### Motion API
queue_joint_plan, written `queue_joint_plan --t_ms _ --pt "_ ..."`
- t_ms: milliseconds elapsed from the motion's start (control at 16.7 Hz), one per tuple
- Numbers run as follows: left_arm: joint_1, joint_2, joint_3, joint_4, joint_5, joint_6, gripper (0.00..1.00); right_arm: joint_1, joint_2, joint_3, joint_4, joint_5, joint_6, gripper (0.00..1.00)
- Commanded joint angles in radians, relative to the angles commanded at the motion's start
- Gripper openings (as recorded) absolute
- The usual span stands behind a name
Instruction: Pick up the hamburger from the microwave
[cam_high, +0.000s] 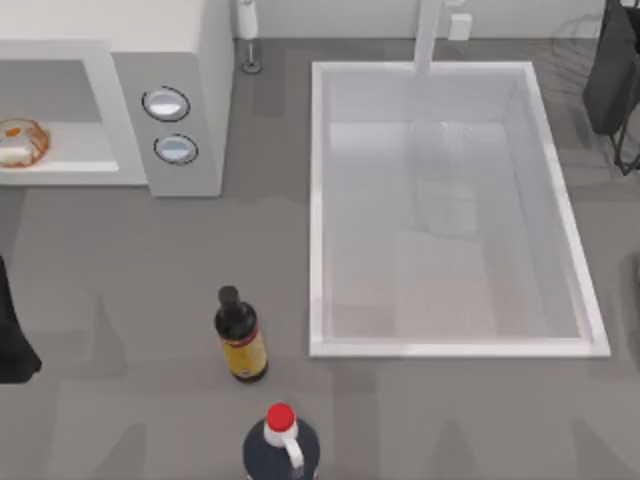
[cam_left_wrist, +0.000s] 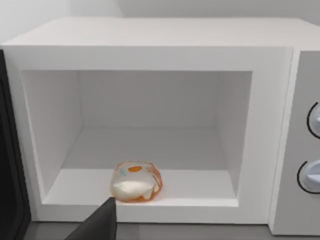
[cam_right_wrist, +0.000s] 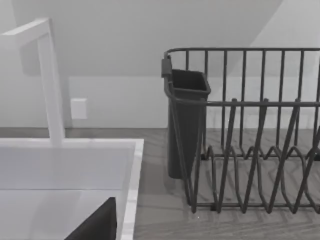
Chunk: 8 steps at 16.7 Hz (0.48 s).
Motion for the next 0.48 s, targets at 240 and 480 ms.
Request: queue_joint_plan --t_ms 240,480 --pt "0.0 0.0 0.0 0.0 0.0 0.0 1.0 0.0 0.0 0.0 0.0 0.0 0.0 1.0" --pt "0.006 0.093 0.035 0.044 0.007 0.003 1.0 0.0 0.0 0.0 0.0 0.0 0.0 1.0"
